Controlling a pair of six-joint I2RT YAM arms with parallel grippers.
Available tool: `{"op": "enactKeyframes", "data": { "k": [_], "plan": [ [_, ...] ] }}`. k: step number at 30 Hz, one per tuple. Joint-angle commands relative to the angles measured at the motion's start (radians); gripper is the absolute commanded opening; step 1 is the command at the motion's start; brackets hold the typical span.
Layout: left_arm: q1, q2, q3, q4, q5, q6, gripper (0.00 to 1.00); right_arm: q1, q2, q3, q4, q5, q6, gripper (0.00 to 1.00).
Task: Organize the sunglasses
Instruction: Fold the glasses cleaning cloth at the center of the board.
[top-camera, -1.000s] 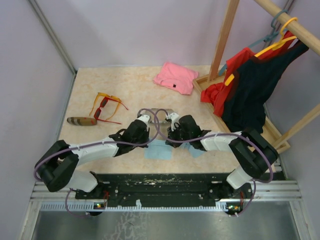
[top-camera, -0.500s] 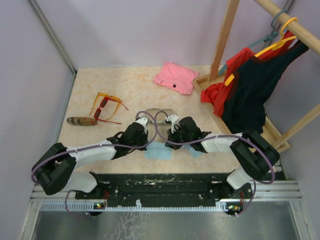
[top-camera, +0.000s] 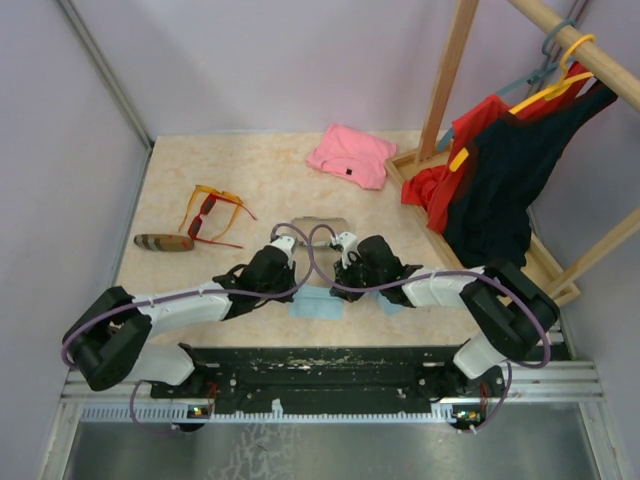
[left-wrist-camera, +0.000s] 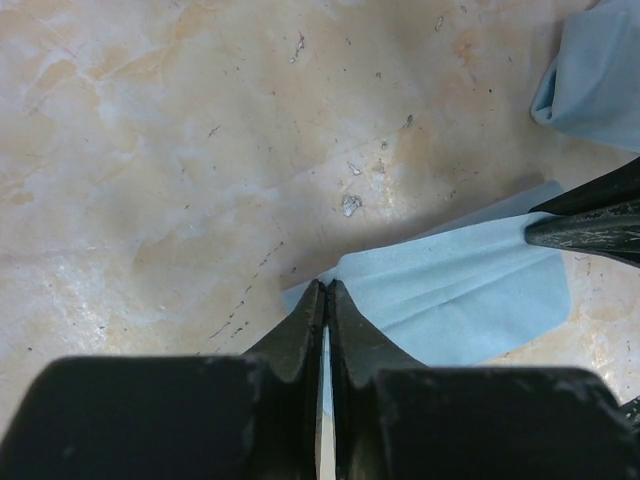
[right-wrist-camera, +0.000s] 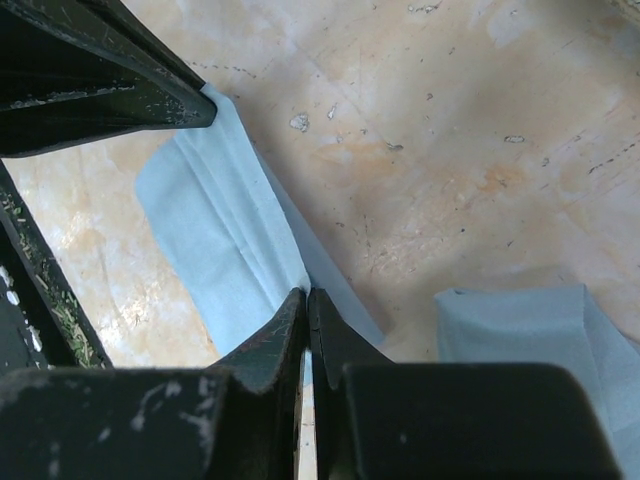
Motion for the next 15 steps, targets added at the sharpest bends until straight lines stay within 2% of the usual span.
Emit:
{"op": "enactKeyframes", "data": {
  "k": [1,4,8,15],
  "plan": [
    [0.002,-0.014,-0.013,-0.001,-0.004,-0.011,0.11,0.008,-0.03,-0.01,0.031,-0.008,0.003,0.05],
    [0.001,-0.03,-0.02,-0.005,-0.002,-0.018,0.17,0.008,-0.035,-0.014,0.031,-0.01,0.003,0.06],
    [0.001,-0.06,-0.031,-0.009,0.005,-0.029,0.29,0.008,-0.039,-0.019,0.035,-0.022,-0.001,0.07],
    [0.001,-0.106,-0.055,-0.008,0.029,-0.052,0.37,0.011,-0.053,-0.037,0.064,-0.063,-0.013,0.14]
  ]
}}
